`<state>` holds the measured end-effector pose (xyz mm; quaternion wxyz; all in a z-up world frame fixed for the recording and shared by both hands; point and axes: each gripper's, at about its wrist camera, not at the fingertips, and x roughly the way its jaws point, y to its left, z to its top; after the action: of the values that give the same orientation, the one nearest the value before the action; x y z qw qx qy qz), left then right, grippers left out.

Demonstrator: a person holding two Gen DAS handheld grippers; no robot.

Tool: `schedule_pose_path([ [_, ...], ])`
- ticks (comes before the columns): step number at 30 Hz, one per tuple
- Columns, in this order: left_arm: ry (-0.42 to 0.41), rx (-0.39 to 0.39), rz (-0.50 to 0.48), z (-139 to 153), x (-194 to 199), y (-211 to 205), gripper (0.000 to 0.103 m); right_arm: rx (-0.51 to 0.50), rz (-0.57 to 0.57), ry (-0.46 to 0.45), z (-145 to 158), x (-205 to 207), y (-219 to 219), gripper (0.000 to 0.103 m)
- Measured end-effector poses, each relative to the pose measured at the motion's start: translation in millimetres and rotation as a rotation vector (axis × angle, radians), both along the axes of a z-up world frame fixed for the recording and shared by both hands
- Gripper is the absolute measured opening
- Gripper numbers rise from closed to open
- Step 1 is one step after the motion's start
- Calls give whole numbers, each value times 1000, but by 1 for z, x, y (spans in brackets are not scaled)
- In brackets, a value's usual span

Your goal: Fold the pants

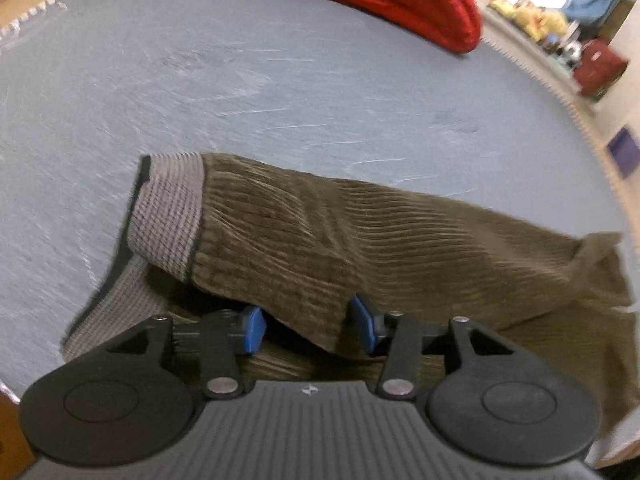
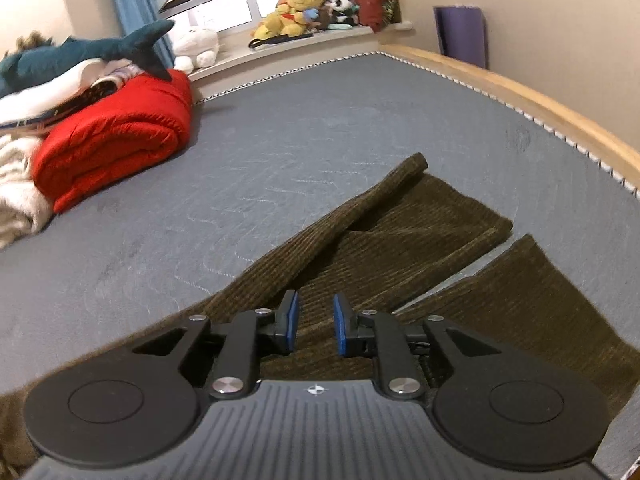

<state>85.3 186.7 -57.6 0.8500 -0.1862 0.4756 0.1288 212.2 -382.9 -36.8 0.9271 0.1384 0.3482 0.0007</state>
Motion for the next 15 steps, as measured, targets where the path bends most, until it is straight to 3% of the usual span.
schedule_pose_path([
  [2, 22, 23, 24, 0, 7, -2, 33, 28, -20, 1, -4, 8, -4, 23],
  [5, 56, 100, 7, 1, 16, -6, 15, 80, -39, 8, -13, 30, -10, 24],
  [10, 18, 220, -17, -2, 15, -19, 13, 186, -62, 42, -40, 80, -20, 24],
  [15, 15, 209, -15, -7, 16, -20, 13, 270, -119, 106, -76, 126, -32, 24],
])
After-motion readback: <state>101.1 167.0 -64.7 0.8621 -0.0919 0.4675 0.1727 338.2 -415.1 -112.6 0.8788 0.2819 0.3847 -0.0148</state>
